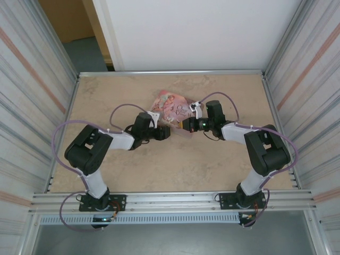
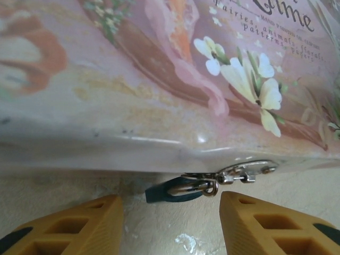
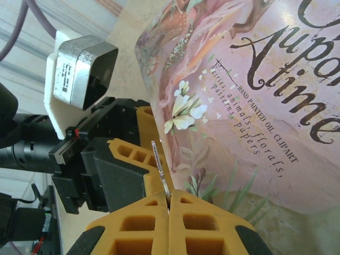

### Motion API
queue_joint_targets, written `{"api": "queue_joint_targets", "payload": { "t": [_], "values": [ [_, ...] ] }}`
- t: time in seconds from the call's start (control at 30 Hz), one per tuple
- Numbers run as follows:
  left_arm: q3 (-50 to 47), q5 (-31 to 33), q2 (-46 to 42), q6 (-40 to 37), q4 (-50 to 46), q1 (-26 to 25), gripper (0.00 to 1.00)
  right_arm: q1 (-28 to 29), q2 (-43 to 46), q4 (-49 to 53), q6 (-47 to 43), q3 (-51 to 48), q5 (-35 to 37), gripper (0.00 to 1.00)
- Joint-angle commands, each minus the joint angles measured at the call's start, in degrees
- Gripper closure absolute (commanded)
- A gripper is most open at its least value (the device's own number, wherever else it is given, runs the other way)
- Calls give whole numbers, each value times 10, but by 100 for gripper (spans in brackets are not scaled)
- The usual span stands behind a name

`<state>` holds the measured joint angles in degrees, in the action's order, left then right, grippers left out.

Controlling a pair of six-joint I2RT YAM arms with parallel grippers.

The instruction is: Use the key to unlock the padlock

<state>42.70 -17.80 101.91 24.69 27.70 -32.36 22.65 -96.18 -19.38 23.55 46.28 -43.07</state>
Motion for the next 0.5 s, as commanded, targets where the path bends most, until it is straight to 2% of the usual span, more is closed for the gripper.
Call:
{"api": "queue_joint_targets", "payload": {
  "t": [0.0, 0.47],
  "values": [
    [14, -12, 16, 12, 43, 1, 49, 12, -10, 61, 4, -2, 23, 100],
    [29, -23, 51, 44, 76, -1, 52, 13, -8, 61, 4, -1, 24, 100]
  ]
}}
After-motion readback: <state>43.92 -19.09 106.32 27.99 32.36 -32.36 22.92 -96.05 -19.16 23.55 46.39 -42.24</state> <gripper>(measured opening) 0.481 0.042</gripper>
